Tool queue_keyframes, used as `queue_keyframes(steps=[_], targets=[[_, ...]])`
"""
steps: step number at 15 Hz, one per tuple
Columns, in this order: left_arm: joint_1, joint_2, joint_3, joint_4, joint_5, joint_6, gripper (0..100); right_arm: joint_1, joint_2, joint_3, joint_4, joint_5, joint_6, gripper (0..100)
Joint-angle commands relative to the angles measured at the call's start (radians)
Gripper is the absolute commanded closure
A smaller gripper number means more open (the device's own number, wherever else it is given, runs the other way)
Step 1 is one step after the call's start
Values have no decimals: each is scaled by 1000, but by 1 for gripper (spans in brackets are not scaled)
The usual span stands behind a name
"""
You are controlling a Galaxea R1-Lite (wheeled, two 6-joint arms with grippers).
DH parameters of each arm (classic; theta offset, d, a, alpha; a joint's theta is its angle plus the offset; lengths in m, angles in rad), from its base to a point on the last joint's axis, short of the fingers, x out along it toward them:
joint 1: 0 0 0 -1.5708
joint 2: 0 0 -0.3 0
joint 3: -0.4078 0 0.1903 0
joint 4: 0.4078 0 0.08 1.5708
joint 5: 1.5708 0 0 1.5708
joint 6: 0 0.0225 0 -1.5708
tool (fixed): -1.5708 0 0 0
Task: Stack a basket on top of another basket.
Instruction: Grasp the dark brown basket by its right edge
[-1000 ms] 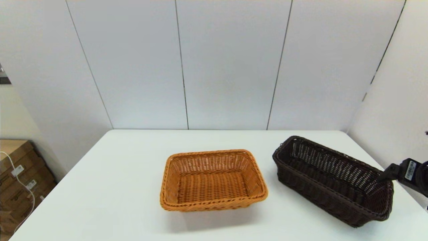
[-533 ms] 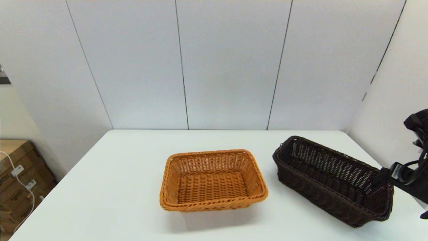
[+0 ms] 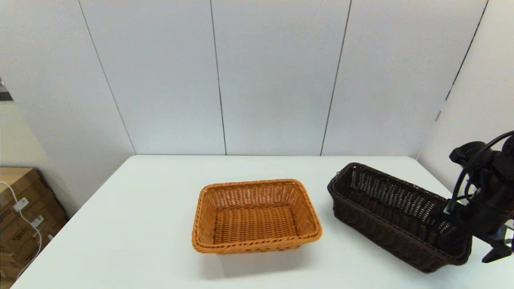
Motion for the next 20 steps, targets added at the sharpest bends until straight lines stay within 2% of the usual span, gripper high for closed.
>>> queue_keyframes(steps=[1, 9, 10, 20], targets=[[0, 1, 3, 0, 0, 0, 0, -15, 108, -46, 4, 0, 5, 0], [0, 1, 3, 0, 0, 0, 0, -87, 180, -103, 1, 0, -4, 0], [0, 1, 3, 0, 0, 0, 0, -93, 180, -103, 0, 1, -9, 100], [0, 1, 3, 0, 0, 0, 0, -112, 177, -122, 3, 0, -9, 100]])
